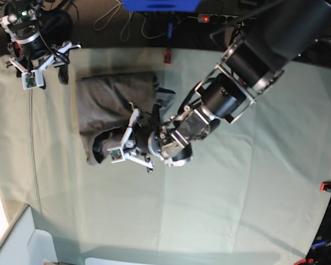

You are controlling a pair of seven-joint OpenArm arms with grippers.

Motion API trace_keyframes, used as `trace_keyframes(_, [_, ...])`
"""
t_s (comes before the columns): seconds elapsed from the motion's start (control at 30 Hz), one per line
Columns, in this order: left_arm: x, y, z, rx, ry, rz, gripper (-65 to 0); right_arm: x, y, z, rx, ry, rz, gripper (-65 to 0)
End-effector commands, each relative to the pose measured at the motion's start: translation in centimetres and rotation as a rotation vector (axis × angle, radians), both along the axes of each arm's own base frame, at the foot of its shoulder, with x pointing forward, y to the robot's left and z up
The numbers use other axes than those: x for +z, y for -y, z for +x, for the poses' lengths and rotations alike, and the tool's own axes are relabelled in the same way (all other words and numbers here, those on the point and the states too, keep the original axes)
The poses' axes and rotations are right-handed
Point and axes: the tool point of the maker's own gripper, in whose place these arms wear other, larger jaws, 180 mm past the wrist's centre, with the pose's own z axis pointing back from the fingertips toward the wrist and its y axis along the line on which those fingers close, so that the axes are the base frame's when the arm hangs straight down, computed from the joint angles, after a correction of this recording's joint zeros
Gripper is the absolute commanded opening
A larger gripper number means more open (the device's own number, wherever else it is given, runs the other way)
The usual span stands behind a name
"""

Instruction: Layout the t-shirt on the table in an organized manner, then fold the t-shirt properly

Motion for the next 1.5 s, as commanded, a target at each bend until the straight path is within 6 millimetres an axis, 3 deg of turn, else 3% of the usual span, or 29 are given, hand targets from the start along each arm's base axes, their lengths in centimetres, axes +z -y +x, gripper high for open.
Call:
trace_keyframes(0.0, [2.4, 1.7, 1.4, -0.005, 0.037, -0.057, -64.5, 1.0, 0.0, 0.4, 0.009, 0.040, 0.000, -29.3])
trace_keyframes(0.17, [2.6, 1.8, 2.2, -0.004, 0.041, -0.045, -62.4, 0.9, 0.1, 0.4, 0.010, 0.038, -0.002, -29.3])
trace_keyframes(0.37, [3.5, 2.8, 2.4, -0.016, 0.055, -0.059, -41.2, 0.9, 0.0, 0.4, 0.010, 0.038, 0.000, -29.3])
trace_keyframes(0.47, [4.0, 2.9, 2.8, -0.018, 0.067, -0.061, -34.4, 0.8, 0.0, 0.4, 0.010, 0.037, 0.001, -29.3])
trace_keyframes(0.53, [4.4, 3.0, 3.2, -0.019, 0.077, -0.064, -34.2, 0.8, 0.0, 0.4, 0.010, 0.037, 0.001, -29.3])
trace_keyframes(0.67, [7.2, 3.9, 4.0, -0.046, 0.152, -0.105, -33.9, 0.9, 0.0, 0.4, 0.010, 0.039, -0.001, -29.3])
trace_keyframes(0.83, [9.2, 3.7, 4.9, -0.053, 0.212, -0.134, -33.9, 1.0, -0.1, 0.4, 0.009, 0.040, 0.000, -29.3])
trace_keyframes(0.97, [9.8, 1.9, 5.8, -0.042, 0.248, -0.122, -33.9, 0.9, -0.1, 0.4, 0.009, 0.038, 0.000, -29.3])
trace_keyframes(1.0, [9.9, 1.2, 6.1, -0.039, 0.260, -0.115, -33.9, 0.9, -0.1, 0.4, 0.009, 0.039, 0.001, -29.3])
trace_keyframes(1.17, [9.2, -6.6, 8.8, 0.160, 0.245, -0.047, -34.3, 0.9, -0.1, 0.5, 0.008, 0.042, 0.004, -29.3])
trace_keyframes(1.27, [9.5, -13.9, 10.1, 0.402, 0.220, -0.049, -34.3, 1.2, 0.0, 1.2, 0.005, 0.056, 0.002, -29.4])
trace_keyframes(1.37, [9.0, -21.2, 8.8, 0.639, 0.187, -0.043, -34.4, 1.2, 0.0, 1.2, 0.003, 0.058, 0.006, -31.4])
trace_keyframes(1.47, [7.2, -26.5, 5.0, 0.807, 0.136, -0.011, -34.4, 1.0, -0.3, 1.2, -0.004, 0.058, 0.018, -35.8])
